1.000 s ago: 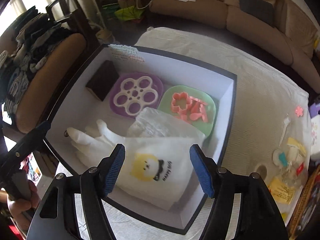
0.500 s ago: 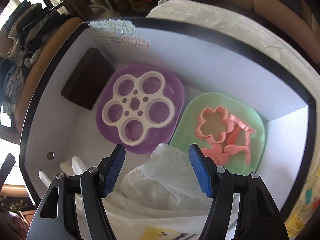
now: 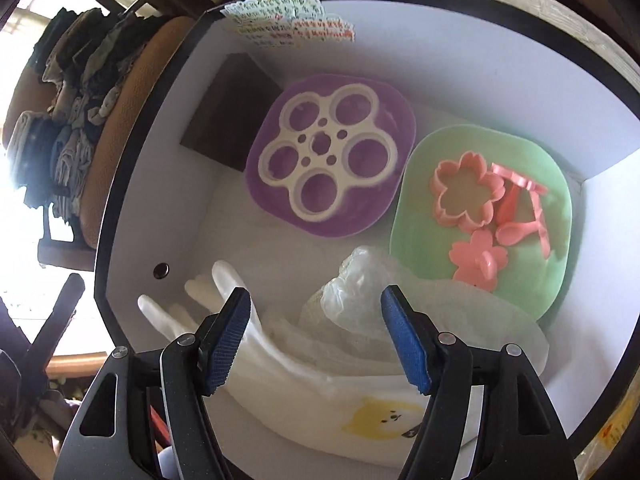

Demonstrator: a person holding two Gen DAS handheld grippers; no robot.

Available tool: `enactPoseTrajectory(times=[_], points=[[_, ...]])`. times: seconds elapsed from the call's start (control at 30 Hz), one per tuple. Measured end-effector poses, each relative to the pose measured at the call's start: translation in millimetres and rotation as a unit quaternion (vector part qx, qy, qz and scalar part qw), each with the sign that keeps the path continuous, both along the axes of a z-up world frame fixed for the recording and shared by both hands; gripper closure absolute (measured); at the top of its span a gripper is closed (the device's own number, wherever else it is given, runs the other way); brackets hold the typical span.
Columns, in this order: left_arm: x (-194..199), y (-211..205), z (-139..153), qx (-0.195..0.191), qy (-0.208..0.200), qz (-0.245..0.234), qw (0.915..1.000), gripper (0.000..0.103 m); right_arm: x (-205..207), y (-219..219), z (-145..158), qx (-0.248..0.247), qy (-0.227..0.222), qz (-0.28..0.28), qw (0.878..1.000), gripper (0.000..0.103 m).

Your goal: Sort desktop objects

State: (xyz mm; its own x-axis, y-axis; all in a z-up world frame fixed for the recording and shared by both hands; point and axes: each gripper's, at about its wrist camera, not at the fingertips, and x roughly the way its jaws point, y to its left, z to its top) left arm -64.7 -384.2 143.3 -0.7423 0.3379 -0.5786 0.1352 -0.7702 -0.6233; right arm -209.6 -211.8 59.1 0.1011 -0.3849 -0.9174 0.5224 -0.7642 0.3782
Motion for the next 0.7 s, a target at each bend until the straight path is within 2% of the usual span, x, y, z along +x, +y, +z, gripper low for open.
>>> enactPoseTrajectory(times=[0.07,0.17,0.33,0.43,0.57,0.7], points=[[0.0,0.8,0.1,-0.002,0.000,-0.002,1.0000,0.000,8.7,-3.0,4.4,-0.001,-0.002,0.016,1.000,0.032],[-0.4,-0.2,-1.2,0.001,-0.001,0.000,1.0000,0.000,10.6,-3.0,-2.7,0.001,-0.047,0.026,0.999,0.031],[0.5,-3.8,-4.3,0.010,-0.006,0.003,0.9999,0.000,-5.1,9.7,-44.2,-0.012,-0.159,-0.036,0.987,0.030],[3.0,-5.6,-2.4,0.008,-0.002,0.008,0.9999,0.000,-9.2,14.3,-60.3,-0.025,-0.188,-0.062,0.980,0.025],[2.0,-5.8,-6.0,0.010,-0.006,0.007,0.9999,0.000,-17.3,11.8,-62.6,-0.019,-0.175,-0.074,0.982,0.023],[-2.8,3.3,-11.3,-0.001,-0.022,-0.005,0.9997,0.000,-34.7,19.5,-57.6,-0.029,-0.144,-0.113,0.983,0.024]])
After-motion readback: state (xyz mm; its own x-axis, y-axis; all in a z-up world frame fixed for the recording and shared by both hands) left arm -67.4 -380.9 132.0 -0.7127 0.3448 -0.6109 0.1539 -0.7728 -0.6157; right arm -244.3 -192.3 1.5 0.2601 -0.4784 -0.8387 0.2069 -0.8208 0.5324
